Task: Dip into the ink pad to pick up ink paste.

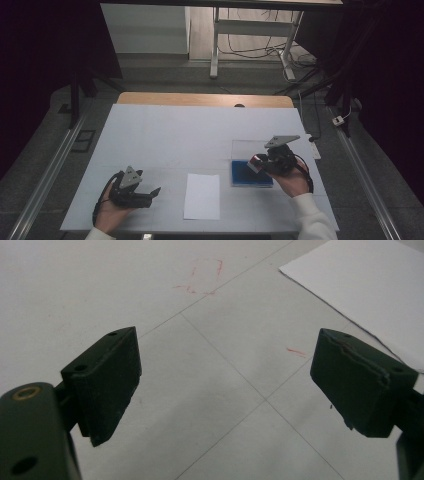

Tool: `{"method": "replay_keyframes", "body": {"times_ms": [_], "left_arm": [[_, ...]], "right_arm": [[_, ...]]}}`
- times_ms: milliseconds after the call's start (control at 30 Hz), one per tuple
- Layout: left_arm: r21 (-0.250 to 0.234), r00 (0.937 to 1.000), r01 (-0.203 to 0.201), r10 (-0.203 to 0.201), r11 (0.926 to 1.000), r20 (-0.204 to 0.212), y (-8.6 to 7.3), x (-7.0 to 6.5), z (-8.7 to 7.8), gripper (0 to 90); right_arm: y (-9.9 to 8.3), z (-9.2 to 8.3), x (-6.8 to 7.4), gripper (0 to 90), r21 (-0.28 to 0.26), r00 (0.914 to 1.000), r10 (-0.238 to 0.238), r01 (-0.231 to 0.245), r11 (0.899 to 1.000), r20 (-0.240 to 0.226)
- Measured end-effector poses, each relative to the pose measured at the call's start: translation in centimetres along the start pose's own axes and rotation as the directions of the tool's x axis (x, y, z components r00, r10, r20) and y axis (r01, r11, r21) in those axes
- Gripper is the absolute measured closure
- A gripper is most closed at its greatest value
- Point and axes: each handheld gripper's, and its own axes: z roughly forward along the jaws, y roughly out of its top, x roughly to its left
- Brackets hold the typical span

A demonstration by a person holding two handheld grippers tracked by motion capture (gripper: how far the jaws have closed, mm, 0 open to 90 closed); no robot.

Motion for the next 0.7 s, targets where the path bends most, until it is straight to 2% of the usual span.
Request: {"method": "replay_keyframes", "body": {"times_ms": [167, 400, 700], "left_arm": [[0.000, 1.0000, 0.001, -0.001, 1.0000, 0.001, 0.0, 0.1, 0.0, 13.4], [-0.006, 1.0000, 0.008, -0.008, 1.0000, -0.002, -0.1, 0.3, -0.1, 13.4], [-0.007, 0.9999, 0.012, -0.012, 0.9999, -0.003, -0.1, 0.4, -0.1, 13.3]], "right_arm": [[0.7, 0.1, 1.1, 70.1, 0.001, 0.9991, -0.041, 0.041, 0.999, -0.013], [1.1, 0.3, 1.7, 70.1, -0.004, 0.9971, -0.075, 0.075, 0.997, -0.009], [0.9, 0.6, 1.7, 70.1, 0.026, 0.9975, -0.070, 0.069, 0.997, 0.013]]}}
